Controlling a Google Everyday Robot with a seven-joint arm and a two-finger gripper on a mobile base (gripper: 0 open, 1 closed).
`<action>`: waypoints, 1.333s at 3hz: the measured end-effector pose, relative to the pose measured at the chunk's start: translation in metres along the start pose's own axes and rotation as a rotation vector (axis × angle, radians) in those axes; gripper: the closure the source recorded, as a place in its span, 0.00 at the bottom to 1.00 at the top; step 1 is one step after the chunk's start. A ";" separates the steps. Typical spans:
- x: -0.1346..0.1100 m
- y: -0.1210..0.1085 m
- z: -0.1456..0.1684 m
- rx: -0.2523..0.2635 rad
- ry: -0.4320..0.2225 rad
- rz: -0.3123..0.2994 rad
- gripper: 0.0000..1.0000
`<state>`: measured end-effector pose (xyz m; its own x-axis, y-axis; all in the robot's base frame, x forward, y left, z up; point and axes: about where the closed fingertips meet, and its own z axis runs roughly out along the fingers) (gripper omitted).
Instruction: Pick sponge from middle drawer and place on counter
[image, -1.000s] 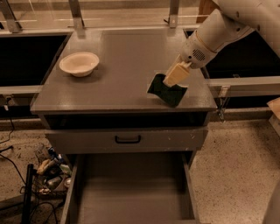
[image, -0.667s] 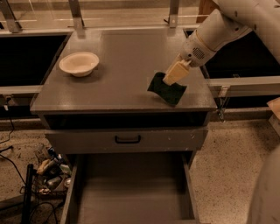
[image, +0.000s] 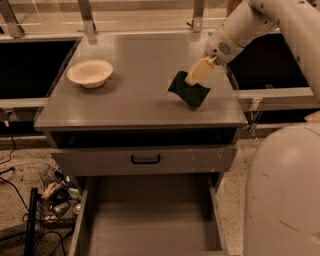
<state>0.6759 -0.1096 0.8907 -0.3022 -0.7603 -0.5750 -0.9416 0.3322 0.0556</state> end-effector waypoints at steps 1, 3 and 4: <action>-0.001 0.003 0.007 -0.040 -0.004 -0.010 1.00; -0.004 0.017 0.027 -0.154 -0.002 -0.064 0.83; -0.004 0.017 0.027 -0.154 -0.002 -0.064 0.59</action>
Offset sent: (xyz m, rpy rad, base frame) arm -0.0263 0.0297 -0.0220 0.0555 0.1598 0.2771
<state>0.6649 -0.0858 0.8724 -0.2409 -0.7761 -0.5829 -0.9706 0.1934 0.1436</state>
